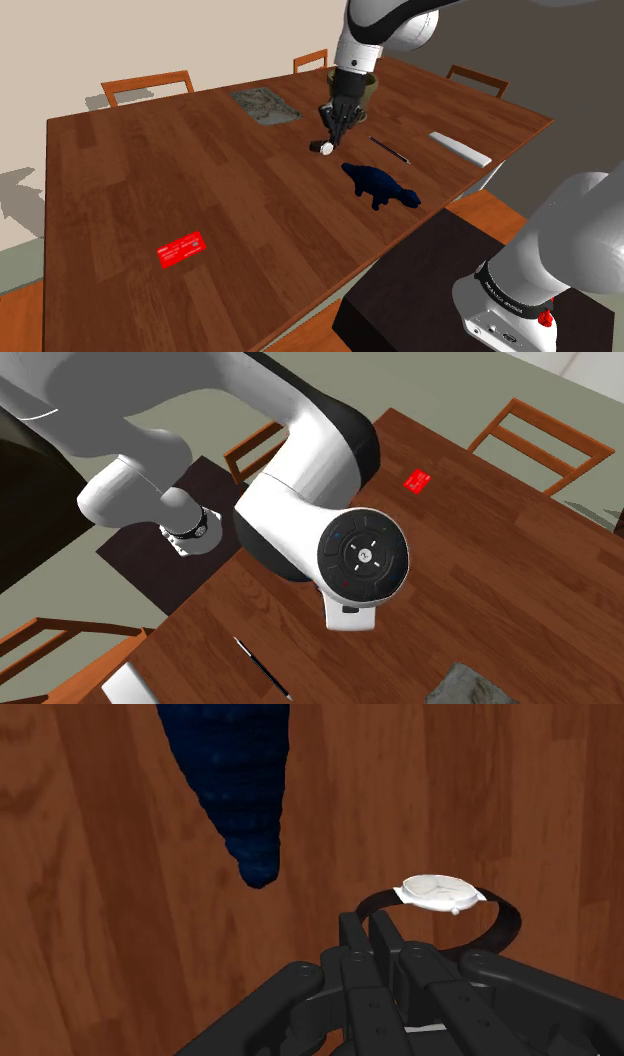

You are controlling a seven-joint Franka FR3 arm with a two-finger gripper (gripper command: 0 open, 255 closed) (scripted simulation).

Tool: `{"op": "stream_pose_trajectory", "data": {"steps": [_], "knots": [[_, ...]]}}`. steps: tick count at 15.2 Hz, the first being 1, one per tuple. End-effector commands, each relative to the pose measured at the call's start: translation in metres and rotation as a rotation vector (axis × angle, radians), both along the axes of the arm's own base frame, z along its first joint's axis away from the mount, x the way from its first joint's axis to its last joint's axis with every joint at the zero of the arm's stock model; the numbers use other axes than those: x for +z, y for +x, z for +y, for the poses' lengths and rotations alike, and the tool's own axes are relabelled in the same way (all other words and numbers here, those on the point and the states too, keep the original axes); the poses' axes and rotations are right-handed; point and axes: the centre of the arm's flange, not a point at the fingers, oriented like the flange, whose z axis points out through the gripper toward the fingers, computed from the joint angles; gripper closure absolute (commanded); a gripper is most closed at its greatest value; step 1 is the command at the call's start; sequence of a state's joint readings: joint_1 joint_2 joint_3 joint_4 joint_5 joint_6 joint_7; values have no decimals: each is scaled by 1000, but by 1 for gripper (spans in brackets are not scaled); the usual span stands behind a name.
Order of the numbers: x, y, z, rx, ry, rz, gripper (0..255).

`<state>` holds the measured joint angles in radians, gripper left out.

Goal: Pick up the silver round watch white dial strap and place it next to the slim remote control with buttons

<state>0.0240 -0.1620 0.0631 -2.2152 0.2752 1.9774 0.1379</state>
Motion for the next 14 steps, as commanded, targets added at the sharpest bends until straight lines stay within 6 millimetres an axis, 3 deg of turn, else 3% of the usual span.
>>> {"op": "stream_pose_trajectory", "data": {"steps": [1, 14], "knots": [[0, -4, -26, 2, 0, 0, 255], [1, -25, -197, 2, 0, 0, 255]]}}
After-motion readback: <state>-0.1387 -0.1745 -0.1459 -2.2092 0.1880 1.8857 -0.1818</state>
